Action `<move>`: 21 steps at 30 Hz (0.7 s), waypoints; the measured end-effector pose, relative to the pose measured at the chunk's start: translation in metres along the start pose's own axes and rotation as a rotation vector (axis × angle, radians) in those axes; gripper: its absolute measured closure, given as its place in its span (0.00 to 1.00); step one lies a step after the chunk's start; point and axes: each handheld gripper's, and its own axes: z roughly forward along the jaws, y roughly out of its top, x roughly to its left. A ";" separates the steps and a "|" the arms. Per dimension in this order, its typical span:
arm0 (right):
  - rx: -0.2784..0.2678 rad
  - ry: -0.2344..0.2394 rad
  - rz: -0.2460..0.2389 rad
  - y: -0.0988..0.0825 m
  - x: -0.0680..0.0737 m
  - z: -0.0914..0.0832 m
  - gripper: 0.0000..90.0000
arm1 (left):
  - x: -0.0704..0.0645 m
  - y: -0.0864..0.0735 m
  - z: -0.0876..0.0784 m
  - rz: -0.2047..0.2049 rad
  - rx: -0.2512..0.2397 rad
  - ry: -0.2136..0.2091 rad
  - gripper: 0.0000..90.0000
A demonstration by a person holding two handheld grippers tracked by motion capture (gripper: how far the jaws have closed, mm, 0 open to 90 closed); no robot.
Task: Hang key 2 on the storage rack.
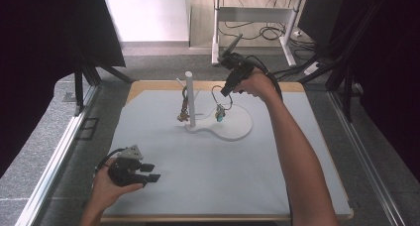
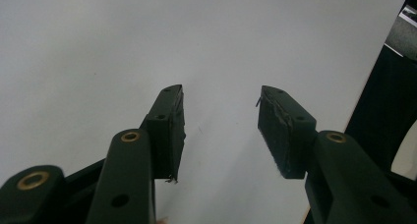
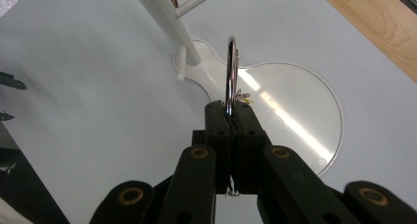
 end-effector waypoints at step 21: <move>0.000 0.000 0.014 0.016 0.000 0.014 0.98 | -0.001 0.001 0.001 -0.002 -0.008 -0.009 0.59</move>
